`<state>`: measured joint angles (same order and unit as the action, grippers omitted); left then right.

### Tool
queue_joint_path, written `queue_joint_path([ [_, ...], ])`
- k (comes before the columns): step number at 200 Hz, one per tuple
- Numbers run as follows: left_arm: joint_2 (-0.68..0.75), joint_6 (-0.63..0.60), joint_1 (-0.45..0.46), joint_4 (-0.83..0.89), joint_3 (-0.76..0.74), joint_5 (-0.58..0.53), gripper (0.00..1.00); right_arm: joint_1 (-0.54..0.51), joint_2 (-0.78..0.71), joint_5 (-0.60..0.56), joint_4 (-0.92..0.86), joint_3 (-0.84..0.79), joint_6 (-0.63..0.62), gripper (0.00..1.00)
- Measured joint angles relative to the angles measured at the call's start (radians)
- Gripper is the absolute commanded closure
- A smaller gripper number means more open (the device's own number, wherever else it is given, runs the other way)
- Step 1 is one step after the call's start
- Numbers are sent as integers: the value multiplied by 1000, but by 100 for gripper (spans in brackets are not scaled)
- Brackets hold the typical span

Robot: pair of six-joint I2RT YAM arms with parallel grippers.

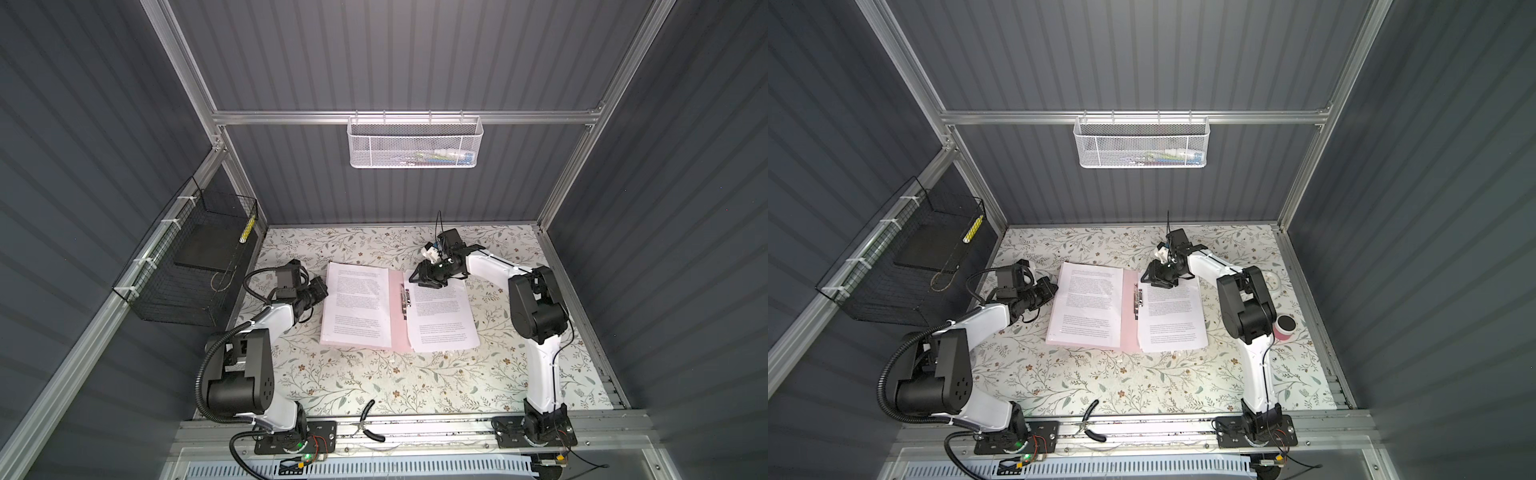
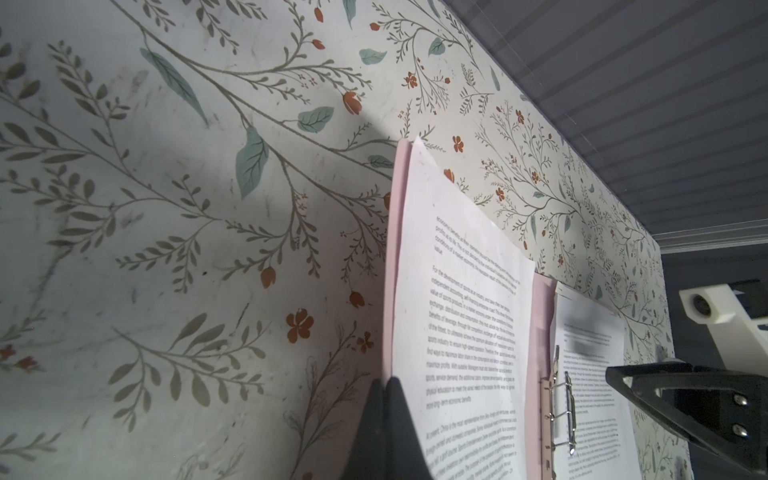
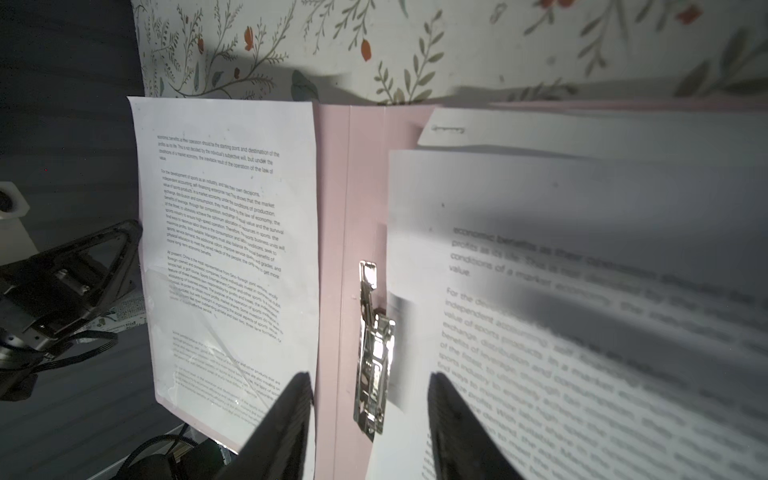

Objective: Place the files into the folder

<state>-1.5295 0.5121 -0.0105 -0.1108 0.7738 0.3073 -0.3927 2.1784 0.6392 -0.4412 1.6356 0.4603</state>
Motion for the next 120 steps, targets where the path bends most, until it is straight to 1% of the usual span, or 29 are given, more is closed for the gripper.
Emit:
queue_joint_path([
  [32,0,0,0,-5,0,19,100,0,50,23,-3,48,-1,52],
  [60,0,0,0,-14,0,40,100,0,72,41,-1,57,-5,52],
  [78,0,0,0,-24,0,58,85,0,81,50,-1,57,-5,52],
  [82,0,1,0,-26,0,62,83,0,82,52,0,57,-6,52],
  [92,-3,4,0,-35,-1,77,82,0,85,55,0,57,-5,52],
  [120,-33,14,-2,-79,-4,130,82,0,86,69,8,56,-4,52],
])
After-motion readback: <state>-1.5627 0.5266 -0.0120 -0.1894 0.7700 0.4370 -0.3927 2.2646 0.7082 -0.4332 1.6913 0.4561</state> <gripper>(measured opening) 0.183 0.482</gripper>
